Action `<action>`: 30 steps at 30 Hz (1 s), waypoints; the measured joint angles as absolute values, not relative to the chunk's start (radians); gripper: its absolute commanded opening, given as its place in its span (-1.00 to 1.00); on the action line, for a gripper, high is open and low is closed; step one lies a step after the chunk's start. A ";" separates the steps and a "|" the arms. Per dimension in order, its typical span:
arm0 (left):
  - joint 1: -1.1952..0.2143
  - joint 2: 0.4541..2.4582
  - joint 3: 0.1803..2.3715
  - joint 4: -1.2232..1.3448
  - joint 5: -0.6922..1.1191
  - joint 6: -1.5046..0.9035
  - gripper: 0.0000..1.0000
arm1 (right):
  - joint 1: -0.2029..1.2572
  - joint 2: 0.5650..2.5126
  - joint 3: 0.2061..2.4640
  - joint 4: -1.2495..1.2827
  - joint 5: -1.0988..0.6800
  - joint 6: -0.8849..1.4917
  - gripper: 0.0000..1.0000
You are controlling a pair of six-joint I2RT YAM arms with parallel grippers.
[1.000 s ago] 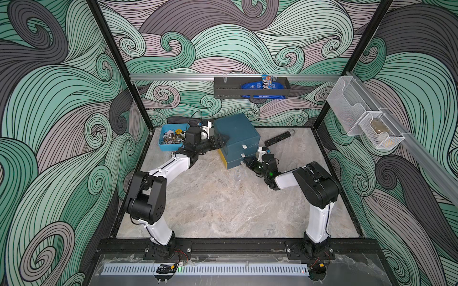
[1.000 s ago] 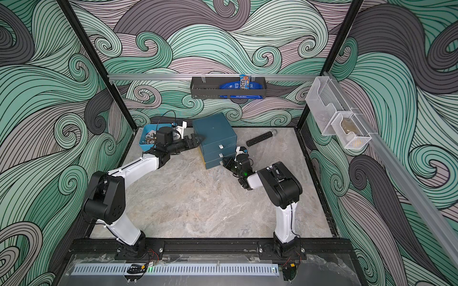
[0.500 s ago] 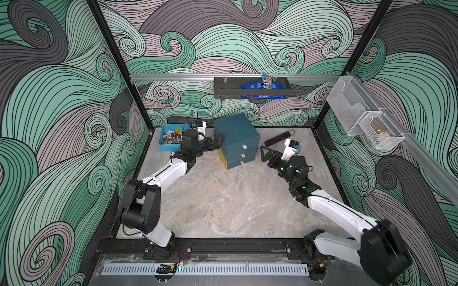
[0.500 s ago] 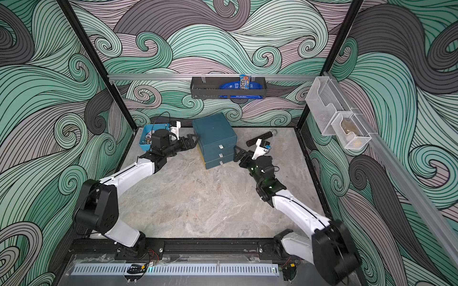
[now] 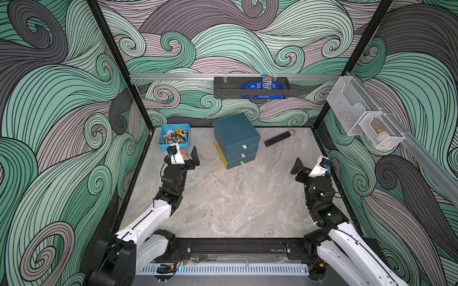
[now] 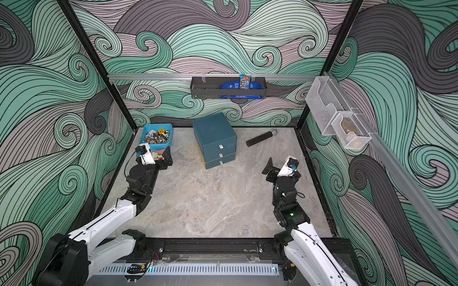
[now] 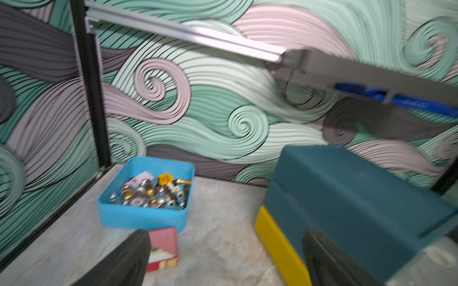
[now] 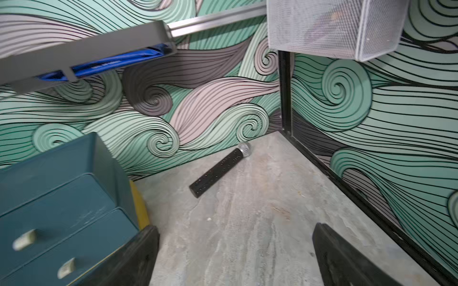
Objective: Put the paint cans in the drawer according to color
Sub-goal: Reset both arms
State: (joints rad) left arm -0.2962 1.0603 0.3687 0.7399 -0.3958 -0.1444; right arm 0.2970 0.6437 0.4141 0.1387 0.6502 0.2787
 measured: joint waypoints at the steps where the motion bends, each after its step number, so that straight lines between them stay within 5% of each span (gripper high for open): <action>1: -0.297 1.075 0.334 0.756 -0.430 -0.134 0.97 | 0.278 0.664 0.406 0.148 0.648 0.270 1.00; 14: -0.296 1.590 0.041 1.477 -0.647 0.067 0.97 | 0.072 0.993 0.160 0.638 0.594 0.169 1.00; 24: -0.173 1.591 0.120 1.537 -0.498 0.024 0.97 | 0.016 1.476 0.107 1.304 0.464 0.068 1.00; 30: -0.152 1.582 0.162 1.493 -0.450 -0.005 0.97 | 0.008 1.557 0.178 1.360 0.347 0.032 1.00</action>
